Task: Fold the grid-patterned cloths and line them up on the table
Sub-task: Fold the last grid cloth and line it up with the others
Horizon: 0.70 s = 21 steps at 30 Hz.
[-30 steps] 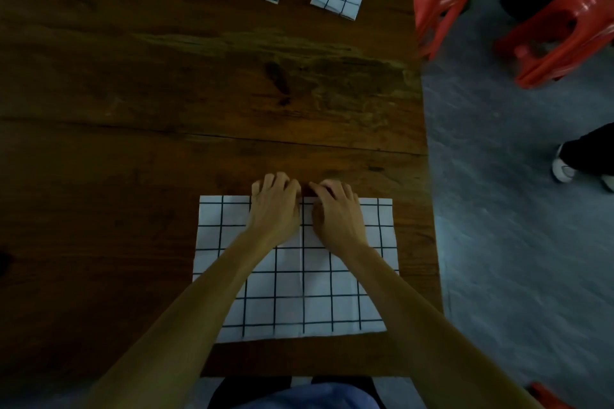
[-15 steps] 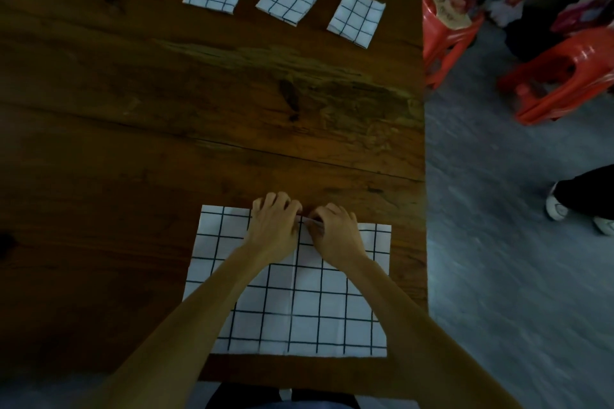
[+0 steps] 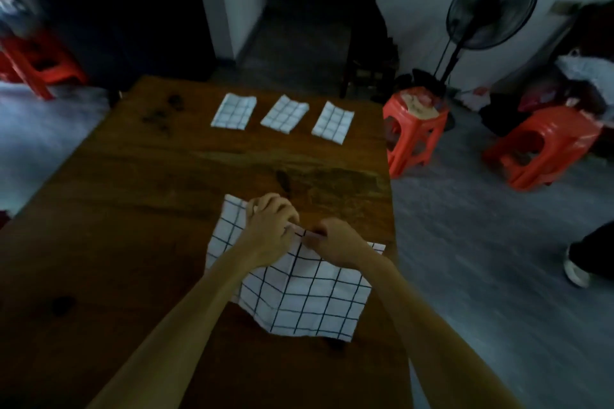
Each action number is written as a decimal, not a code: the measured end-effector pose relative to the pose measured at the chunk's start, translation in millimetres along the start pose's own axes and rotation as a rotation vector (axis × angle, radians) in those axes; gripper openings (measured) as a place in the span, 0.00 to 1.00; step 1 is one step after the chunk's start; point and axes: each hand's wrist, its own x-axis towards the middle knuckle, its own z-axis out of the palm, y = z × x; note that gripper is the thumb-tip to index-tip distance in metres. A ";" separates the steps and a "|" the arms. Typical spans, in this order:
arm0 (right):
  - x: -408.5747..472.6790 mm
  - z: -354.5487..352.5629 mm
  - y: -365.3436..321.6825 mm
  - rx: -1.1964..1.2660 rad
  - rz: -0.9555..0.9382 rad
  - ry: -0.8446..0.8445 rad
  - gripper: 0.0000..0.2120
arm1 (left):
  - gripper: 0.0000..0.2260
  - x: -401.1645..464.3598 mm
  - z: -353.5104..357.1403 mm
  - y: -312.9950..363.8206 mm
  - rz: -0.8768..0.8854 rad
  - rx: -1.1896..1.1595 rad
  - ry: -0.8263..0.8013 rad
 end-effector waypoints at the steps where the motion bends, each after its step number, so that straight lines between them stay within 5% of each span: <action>1: -3.6 -10.8 -8.5 0.032 -0.012 0.020 0.12 | 0.12 -0.1 -11.8 5.7 -0.019 -0.001 0.123; 5: -17.0 -46.0 -37.3 0.078 -0.107 0.141 0.13 | 0.14 -10.2 -45.6 31.9 -0.052 -0.080 0.483; 13: -35.9 -75.5 -85.9 0.108 -0.284 0.307 0.10 | 0.07 -26.8 -82.4 72.1 0.013 -0.119 0.618; 21: -54.7 -87.0 -100.7 0.157 -0.355 0.344 0.07 | 0.09 -30.6 -103.6 91.3 0.030 -0.088 0.700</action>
